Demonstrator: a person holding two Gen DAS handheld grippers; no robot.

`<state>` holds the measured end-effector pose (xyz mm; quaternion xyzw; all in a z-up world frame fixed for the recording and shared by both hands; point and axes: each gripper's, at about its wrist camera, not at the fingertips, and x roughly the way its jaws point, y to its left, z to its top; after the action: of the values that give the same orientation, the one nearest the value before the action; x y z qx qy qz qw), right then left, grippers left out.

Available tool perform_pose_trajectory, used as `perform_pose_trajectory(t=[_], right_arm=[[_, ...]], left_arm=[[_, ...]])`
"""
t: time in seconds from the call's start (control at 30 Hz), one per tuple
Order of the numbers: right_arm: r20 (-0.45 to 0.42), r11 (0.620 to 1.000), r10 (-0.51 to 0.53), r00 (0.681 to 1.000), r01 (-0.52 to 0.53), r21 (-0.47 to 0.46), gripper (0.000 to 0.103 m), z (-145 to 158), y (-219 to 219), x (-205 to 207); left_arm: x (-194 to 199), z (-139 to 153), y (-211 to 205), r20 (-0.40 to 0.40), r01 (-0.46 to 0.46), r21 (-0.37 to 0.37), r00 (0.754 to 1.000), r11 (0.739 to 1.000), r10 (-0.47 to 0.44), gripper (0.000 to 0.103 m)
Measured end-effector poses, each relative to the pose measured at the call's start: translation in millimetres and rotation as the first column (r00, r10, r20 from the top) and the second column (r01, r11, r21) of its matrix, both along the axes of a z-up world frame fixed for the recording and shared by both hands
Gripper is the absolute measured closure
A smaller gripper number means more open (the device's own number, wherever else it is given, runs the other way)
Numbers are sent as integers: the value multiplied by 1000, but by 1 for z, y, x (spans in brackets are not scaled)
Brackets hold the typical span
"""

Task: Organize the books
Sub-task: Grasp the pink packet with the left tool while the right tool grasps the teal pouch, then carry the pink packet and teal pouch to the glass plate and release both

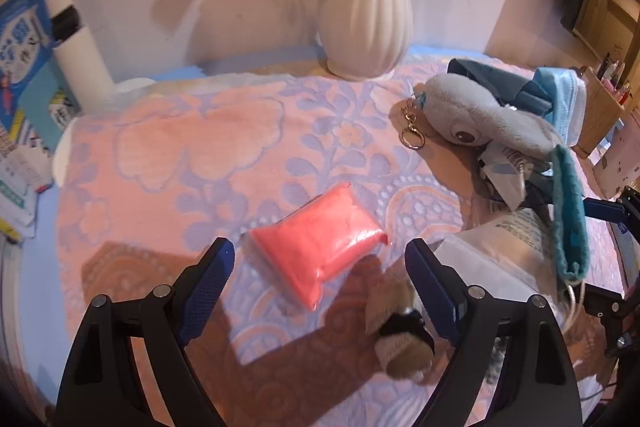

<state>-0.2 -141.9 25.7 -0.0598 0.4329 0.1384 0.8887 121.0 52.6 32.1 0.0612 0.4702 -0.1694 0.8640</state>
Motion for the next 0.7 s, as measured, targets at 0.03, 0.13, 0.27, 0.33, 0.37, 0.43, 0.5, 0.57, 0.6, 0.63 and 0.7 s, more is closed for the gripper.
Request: perform_pose_trajectory(t=[0.03, 0.13, 0.27, 0.33, 0.37, 0.43, 0.5, 0.57, 0.6, 0.63, 0.7], right_arm=[[-3, 1000, 1, 1000, -1, 9, 13, -2, -1, 2], [3, 1000, 3, 1000, -3, 19, 8, -6, -2, 7], [-4, 998, 12, 1000, -12, 61, 13, -7, -5, 6], [-3, 996, 29, 1000, -28, 79, 38, -5, -4, -1], [-2, 995, 41, 999, -41, 88, 47, -5, -2, -6], [10, 997, 40, 999, -41, 70, 57, -4, 1, -13], [31, 997, 46, 998, -48, 56, 74, -1, 3, -23], [33, 994, 28, 999, -31, 106, 84, 6, -6, -31], [30, 992, 11, 999, -14, 126, 86, 11, -13, -36], [33, 991, -4, 999, -1, 133, 89, 15, -17, -41], [37, 986, -27, 999, 20, 166, 90, 25, -29, -54]], left_arm=[[2, -3, -1, -5, 4, 2, 1000, 1000, -4, 17], [5, -12, -3, -17, 1, -9, 1000, 1000, -1, 17], [0, -10, -3, 5, 6, -16, 1000, 1000, -6, 34], [-3, -8, -2, 18, 7, -14, 1000, 1000, -7, 37], [-3, -7, -4, 29, 7, -10, 1000, 1000, -6, 38], [-8, -3, -6, 53, 1, 3, 999, 1000, -1, 40], [-15, 6, -6, 80, -3, -9, 997, 1000, 4, 44], [-23, 18, -4, 107, -13, -25, 994, 1000, 16, 45], [-27, 25, -2, 123, -18, -37, 992, 999, 23, 46], [-32, 33, 0, 139, -19, -55, 990, 998, 27, 46], [-42, 46, 2, 166, -18, -89, 986, 996, 33, 46]])
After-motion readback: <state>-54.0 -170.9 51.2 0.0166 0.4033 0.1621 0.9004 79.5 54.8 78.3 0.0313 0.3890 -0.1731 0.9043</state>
